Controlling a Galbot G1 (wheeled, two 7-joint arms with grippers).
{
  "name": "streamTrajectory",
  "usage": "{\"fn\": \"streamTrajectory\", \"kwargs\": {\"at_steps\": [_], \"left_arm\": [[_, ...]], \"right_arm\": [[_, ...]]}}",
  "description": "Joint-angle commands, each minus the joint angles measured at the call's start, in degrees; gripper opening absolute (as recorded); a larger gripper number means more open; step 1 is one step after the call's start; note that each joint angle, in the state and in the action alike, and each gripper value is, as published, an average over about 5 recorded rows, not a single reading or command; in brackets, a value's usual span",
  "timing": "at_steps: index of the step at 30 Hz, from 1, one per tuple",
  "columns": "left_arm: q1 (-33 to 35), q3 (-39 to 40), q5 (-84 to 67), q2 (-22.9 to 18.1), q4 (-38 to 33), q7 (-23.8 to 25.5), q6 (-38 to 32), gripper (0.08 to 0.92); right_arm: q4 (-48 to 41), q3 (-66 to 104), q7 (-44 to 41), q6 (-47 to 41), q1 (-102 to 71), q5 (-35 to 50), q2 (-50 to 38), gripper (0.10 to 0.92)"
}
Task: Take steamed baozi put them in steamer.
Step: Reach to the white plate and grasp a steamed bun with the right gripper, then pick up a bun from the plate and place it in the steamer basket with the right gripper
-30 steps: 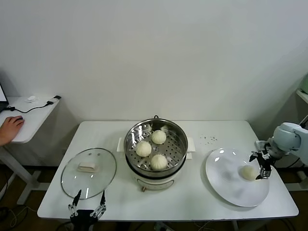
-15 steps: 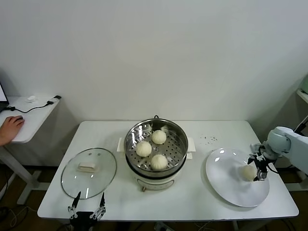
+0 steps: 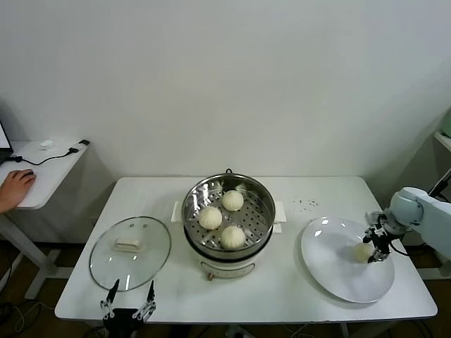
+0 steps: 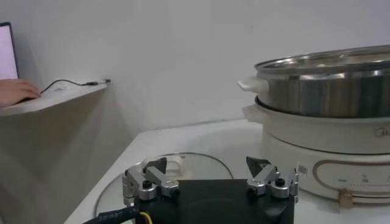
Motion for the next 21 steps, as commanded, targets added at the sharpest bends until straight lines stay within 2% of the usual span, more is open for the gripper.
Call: {"fn": "streamTrajectory", "kwargs": {"at_steps": [1, 9, 15, 21], "left_arm": [[0.12, 0.01, 0.02, 0.04, -0.19, 0.02, -0.01, 0.823], [0.17, 0.04, -0.19, 0.12, -0.43, 0.05, -0.09, 0.823], [0.20, 0.56, -0.29, 0.33, -0.80, 0.14, -0.05, 0.823], [0.77, 2.09, -1.30, 0.70, -1.85, 0.20, 0.48, 0.823]], "right_arm": [[-0.61, 1.16, -0.41, 0.29, -0.45, 0.22, 0.08, 0.555], [2.22, -3.55, -0.32, -0.68, 8.53, 6.88, -0.83, 0.539], [4.11, -18.72, -1.34, -2.88, 31.05, 20.71, 3.03, 0.542], [6.20, -30.74, -1.25, -6.45, 47.84, 34.17, 11.78, 0.543]]}}
